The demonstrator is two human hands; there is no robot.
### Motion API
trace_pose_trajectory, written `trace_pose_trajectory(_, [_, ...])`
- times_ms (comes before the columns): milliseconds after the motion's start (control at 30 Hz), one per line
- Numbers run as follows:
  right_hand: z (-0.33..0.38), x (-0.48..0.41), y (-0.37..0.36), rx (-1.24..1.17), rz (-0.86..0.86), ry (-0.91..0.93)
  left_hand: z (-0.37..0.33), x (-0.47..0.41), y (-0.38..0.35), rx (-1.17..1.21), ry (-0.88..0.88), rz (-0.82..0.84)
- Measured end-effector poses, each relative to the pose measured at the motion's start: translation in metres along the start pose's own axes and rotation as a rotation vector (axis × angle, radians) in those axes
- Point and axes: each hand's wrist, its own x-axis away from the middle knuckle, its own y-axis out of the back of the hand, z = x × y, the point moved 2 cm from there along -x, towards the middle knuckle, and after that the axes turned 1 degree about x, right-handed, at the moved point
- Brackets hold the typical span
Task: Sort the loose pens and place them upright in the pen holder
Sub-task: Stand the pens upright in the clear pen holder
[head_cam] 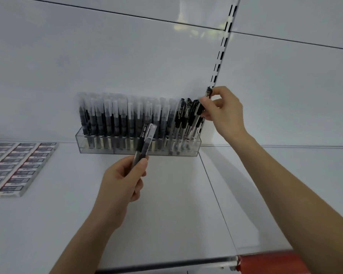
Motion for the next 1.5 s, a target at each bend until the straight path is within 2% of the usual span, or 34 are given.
trace_pose_trajectory(233, [-0.017, 0.002, -0.022, 0.173, 0.17, -0.017, -0.002, 0.004, 0.002, 0.015, -0.011, -0.045])
trace_pose_trajectory(367, [-0.021, 0.008, -0.019, 0.14, 0.134, -0.087, -0.004, 0.006, -0.002, 0.101, 0.018, -0.047])
trace_pose_trajectory(433, [-0.017, 0.017, -0.01, 0.146, 0.04, -0.081, -0.005, 0.006, -0.005, 0.126, 0.031, -0.027])
trace_pose_trajectory(500, [-0.01, 0.031, -0.003, 0.015, -0.007, -0.104, -0.006, 0.007, -0.01, 0.141, 0.038, -0.007])
trace_pose_trajectory(600, [0.0, 0.055, -0.005, -0.242, 0.179, -0.233, -0.006, 0.008, -0.022, 0.147, 0.039, 0.04])
trace_pose_trajectory(700, [0.005, 0.067, -0.011, -0.343, 0.296, -0.299, -0.004, 0.009, -0.034, 0.126, 0.038, 0.091])
trace_pose_trajectory(867, [0.007, 0.066, -0.01, -0.433, 0.302, -0.331, 0.001, 0.009, -0.031, 0.091, 0.05, 0.083])
trace_pose_trajectory(933, [0.008, 0.055, -0.003, -0.468, 0.199, -0.327, 0.002, 0.006, -0.02, 0.048, 0.038, 0.012])
trace_pose_trajectory(1033, [0.016, 0.034, 0.005, -0.358, -0.006, -0.174, 0.0, 0.005, -0.001, -0.026, 0.017, -0.065])
trace_pose_trajectory(1133, [0.024, 0.02, -0.004, -0.183, -0.055, -0.027, -0.002, 0.004, 0.008, -0.054, -0.008, -0.095])
trace_pose_trajectory(1333, [0.025, 0.003, -0.033, 0.012, 0.058, 0.064, 0.0, 0.004, 0.016, 0.026, 0.051, -0.087])
trace_pose_trajectory(1500, [0.02, 0.001, -0.052, 0.214, 0.22, 0.09, -0.001, 0.005, 0.018, 0.018, 0.014, -0.102])
